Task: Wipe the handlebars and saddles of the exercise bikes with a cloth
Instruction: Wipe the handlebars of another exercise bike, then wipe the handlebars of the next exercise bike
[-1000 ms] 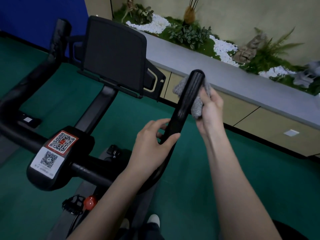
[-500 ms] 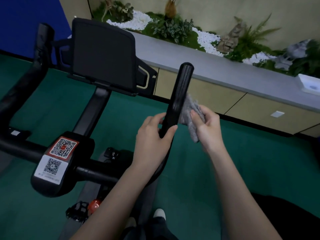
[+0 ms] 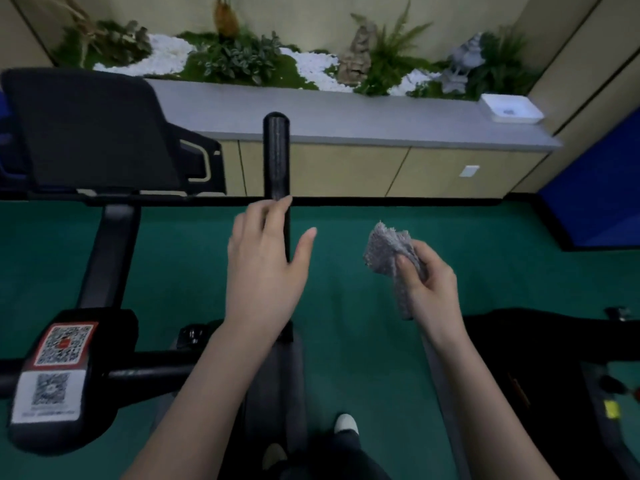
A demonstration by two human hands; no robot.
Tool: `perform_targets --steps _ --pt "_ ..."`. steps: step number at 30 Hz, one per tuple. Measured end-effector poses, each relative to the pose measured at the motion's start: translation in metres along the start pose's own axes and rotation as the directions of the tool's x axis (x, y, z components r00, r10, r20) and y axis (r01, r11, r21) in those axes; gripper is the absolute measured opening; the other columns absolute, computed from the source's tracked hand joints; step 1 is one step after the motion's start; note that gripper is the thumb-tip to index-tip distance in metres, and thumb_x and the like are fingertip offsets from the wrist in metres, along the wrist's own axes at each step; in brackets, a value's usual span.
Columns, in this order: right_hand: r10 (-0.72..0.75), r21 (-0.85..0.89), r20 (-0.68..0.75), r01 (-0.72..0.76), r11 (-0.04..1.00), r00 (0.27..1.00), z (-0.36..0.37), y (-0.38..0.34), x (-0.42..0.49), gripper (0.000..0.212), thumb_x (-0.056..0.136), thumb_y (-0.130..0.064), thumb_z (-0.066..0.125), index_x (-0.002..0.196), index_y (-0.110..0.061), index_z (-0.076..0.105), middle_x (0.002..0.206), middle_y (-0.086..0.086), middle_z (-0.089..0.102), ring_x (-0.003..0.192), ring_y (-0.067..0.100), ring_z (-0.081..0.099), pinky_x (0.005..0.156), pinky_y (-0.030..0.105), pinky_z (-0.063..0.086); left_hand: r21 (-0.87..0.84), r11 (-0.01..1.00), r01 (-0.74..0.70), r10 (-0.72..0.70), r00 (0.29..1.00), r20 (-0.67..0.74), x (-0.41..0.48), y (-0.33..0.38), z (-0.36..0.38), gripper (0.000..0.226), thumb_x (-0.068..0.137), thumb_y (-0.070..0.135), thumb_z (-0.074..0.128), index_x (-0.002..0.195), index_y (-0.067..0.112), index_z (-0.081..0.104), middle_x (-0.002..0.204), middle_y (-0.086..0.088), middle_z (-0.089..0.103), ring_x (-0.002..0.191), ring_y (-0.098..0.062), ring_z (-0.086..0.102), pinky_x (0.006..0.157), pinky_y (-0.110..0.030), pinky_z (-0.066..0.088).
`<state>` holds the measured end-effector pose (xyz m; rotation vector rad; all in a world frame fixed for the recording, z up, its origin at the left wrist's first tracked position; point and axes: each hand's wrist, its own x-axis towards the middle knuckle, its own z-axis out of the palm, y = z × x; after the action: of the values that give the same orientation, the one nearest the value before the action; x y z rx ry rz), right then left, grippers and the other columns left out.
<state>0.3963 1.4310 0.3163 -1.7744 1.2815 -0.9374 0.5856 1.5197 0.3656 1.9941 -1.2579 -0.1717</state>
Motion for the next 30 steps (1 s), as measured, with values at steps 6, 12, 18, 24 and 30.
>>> perform_targets --steps 6,12,18,24,30 --pt "0.031 -0.013 -0.085 -0.032 0.999 0.996 -0.032 0.025 -0.004 0.034 0.085 -0.037 0.049 0.111 -0.021 0.063 0.098 0.011 0.064 0.091 0.025 0.060 0.084 0.046 0.050 0.085 0.978 -0.188 0.174 0.973 0.154 -0.004 0.033 0.031 0.048 0.094 0.037 0.052 0.135 0.012 0.049 0.133 -0.002 0.052 0.129 -0.019 0.039 0.107 -0.033 0.026" --pt "0.071 0.084 -0.133 -0.060 0.995 0.989 -0.087 0.043 0.006 0.029 0.086 -0.034 0.051 0.109 -0.021 0.063 0.100 0.009 0.064 0.095 0.025 0.060 0.088 0.048 0.049 0.191 0.943 -0.272 0.203 0.926 0.319 -0.008 0.064 0.089 0.050 0.095 0.044 0.048 0.134 0.013 0.050 0.138 -0.001 0.049 0.131 -0.018 0.039 0.109 -0.035 0.024" --pt "0.056 0.025 -0.093 -0.053 0.998 0.994 -0.165 0.090 0.025 0.022 0.092 -0.014 0.055 0.111 -0.012 0.065 0.102 0.008 0.066 0.094 0.016 0.061 0.086 0.030 0.048 0.272 0.906 -0.324 0.190 0.886 0.423 -0.014 0.101 0.165 0.055 0.096 0.049 0.044 0.139 0.015 0.045 0.146 0.000 0.044 0.138 -0.017 0.032 0.114 -0.032 0.016" --pt "0.021 -0.044 -0.098 -0.026 0.999 0.995 -0.219 0.138 0.034 0.020 0.091 -0.003 0.056 0.106 -0.010 0.066 0.093 -0.001 0.060 0.085 -0.008 0.054 0.074 0.001 0.035 0.330 0.888 -0.321 0.111 0.845 0.524 -0.023 0.122 0.227 0.062 0.095 0.054 0.039 0.145 0.018 0.035 0.153 0.001 0.033 0.143 -0.014 0.022 0.119 -0.034 0.010" --pt "0.079 -0.047 -0.127 -0.086 0.995 0.989 -0.252 0.172 0.051 0.019 0.090 -0.002 0.055 0.106 -0.005 0.066 0.094 0.004 0.061 0.086 0.014 0.055 0.073 0.004 0.037 0.361 0.892 -0.274 0.025 0.825 0.564 -0.019 0.134 0.260 0.068 0.094 0.056 0.040 0.148 0.017 0.029 0.156 0.000 0.026 0.144 -0.016 0.019 0.119 -0.036 0.012"
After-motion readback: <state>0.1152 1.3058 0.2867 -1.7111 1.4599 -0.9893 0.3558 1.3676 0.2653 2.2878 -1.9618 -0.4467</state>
